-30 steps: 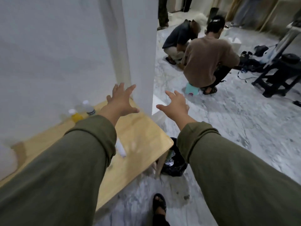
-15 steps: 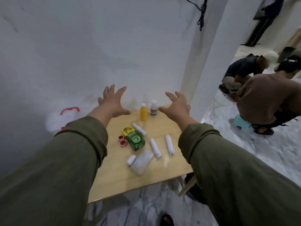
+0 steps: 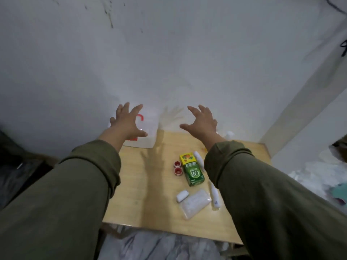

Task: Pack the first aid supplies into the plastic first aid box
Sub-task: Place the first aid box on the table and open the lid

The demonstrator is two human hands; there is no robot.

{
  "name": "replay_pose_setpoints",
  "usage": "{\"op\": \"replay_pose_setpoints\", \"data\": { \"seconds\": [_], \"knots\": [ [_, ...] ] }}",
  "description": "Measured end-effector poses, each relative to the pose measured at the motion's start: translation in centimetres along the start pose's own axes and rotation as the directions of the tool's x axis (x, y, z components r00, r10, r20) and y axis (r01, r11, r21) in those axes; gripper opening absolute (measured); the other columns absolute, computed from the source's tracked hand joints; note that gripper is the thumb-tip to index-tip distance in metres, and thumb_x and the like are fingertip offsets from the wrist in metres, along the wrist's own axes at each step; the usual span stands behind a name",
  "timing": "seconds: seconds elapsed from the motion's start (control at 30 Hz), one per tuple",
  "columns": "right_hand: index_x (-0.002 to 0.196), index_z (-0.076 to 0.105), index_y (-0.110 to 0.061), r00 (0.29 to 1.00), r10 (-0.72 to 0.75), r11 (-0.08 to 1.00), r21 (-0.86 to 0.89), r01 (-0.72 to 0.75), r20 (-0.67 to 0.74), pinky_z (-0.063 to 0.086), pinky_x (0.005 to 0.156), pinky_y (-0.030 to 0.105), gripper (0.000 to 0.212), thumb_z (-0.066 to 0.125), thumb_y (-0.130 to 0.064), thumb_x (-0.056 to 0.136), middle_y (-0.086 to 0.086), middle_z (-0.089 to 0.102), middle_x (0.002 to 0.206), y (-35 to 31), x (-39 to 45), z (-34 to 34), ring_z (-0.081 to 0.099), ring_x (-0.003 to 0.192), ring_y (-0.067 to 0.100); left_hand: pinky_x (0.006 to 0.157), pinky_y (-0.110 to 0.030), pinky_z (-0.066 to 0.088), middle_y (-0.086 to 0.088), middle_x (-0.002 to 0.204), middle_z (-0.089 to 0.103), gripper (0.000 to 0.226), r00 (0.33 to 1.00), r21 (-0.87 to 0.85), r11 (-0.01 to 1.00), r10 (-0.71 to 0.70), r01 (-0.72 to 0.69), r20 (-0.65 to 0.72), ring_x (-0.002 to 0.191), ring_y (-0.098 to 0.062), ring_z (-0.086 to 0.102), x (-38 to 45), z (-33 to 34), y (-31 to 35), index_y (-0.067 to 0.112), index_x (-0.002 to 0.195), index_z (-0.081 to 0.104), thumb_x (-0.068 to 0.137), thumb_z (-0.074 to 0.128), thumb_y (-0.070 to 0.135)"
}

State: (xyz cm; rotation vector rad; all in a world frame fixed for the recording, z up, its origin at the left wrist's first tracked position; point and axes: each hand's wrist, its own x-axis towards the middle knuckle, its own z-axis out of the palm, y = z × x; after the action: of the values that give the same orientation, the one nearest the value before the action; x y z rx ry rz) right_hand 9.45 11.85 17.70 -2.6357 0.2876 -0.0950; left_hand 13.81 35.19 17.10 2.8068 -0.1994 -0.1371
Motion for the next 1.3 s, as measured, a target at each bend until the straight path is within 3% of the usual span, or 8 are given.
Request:
{"op": "replay_pose_setpoints", "data": {
  "seconds": [0.27,0.47,0.6,0.83,1.3],
  "knots": [
    [0.145,0.024,-0.037,0.984,-0.074,0.997,0.011,0.073,0.159,0.017,0.115,0.053,0.081,0.071,-0.042,0.078,0.001,0.012,0.159,-4.3,3.2,9.3,0.009,0.146,0.029,0.114,-0.056,0.013,-0.006,0.16,-0.006,0.11,0.987,-0.023,0.99,-0.136,0.138,0.088,0.147,-0.029,-0.01,2.2,2.4,-8.5,0.036,0.148,0.004,0.069,0.08,0.04],
    [0.145,0.018,-0.039,0.982,-0.004,0.996,0.087,-0.013,0.189,0.03,0.112,0.054,0.095,0.078,-0.04,0.072,0.002,0.007,0.159,-6.7,5.5,15.2,0.021,0.143,0.036,0.115,-0.055,0.014,-0.005,0.16,-0.008,0.113,0.983,-0.071,0.992,-0.092,0.104,0.156,0.147,-0.03,-0.008,6.4,4.7,-13.3,0.039,0.148,0.001,0.068,0.082,0.036],
    [0.147,0.012,-0.039,0.981,0.013,0.995,0.092,-0.031,0.195,0.03,0.113,0.051,0.102,0.08,-0.037,0.07,0.003,-0.003,0.16,-8.0,6.6,17.9,0.018,0.144,0.036,0.117,-0.052,0.02,-0.003,0.16,-0.012,0.116,0.98,-0.148,0.986,-0.046,0.075,0.192,0.148,-0.03,-0.003,9.0,5.8,-15.4,0.044,0.146,-0.004,0.069,0.082,0.032],
    [0.149,0.007,-0.034,0.983,0.034,0.996,0.081,-0.049,0.179,0.023,0.116,0.042,0.104,0.079,-0.031,0.073,0.004,-0.016,0.158,-8.7,7.0,19.8,0.011,0.146,0.032,0.114,-0.047,0.024,-0.002,0.16,-0.009,0.125,0.967,-0.246,0.969,0.041,0.024,0.253,0.147,-0.032,0.008,10.6,7.5,-16.4,0.044,0.145,-0.009,0.065,0.085,0.032],
    [0.149,0.011,-0.03,0.982,0.051,0.992,0.107,-0.071,0.18,0.022,0.117,0.039,0.094,0.074,-0.028,0.079,0.004,-0.014,0.159,-8.7,2.3,19.6,0.006,0.147,0.03,0.111,-0.047,0.03,-0.004,0.159,0.001,0.12,0.975,-0.279,0.96,0.04,0.024,0.22,0.144,-0.033,0.016,6.0,8.3,-16.3,0.039,0.147,-0.009,0.068,0.082,0.035]
  ]
}}
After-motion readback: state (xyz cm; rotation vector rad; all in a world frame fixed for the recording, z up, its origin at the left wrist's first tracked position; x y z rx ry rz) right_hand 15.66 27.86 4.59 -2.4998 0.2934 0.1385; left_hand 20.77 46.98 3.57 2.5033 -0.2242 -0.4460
